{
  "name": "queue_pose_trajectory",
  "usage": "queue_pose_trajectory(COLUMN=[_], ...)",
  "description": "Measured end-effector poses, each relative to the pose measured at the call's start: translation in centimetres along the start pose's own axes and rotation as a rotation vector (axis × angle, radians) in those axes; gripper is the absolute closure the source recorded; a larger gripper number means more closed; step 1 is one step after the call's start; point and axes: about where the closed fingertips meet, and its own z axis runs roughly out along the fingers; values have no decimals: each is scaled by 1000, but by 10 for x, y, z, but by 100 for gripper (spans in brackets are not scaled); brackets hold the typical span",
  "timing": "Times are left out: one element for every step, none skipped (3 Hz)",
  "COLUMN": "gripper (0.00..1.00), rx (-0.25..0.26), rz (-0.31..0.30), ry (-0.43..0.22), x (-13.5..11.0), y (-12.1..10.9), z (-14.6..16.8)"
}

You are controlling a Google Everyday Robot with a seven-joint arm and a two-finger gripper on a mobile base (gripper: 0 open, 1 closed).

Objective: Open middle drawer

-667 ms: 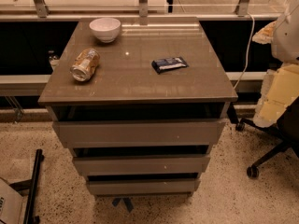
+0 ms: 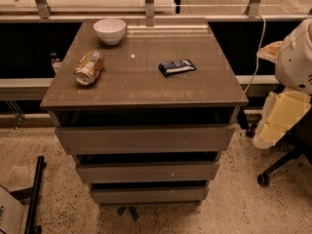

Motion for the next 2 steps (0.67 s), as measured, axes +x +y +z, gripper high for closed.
queue_pose_trajectory(gripper=[0, 0], rx=[8, 15], rz=[1, -4], ry=[5, 22], x=[0, 0], y=[0, 0], z=[4, 5])
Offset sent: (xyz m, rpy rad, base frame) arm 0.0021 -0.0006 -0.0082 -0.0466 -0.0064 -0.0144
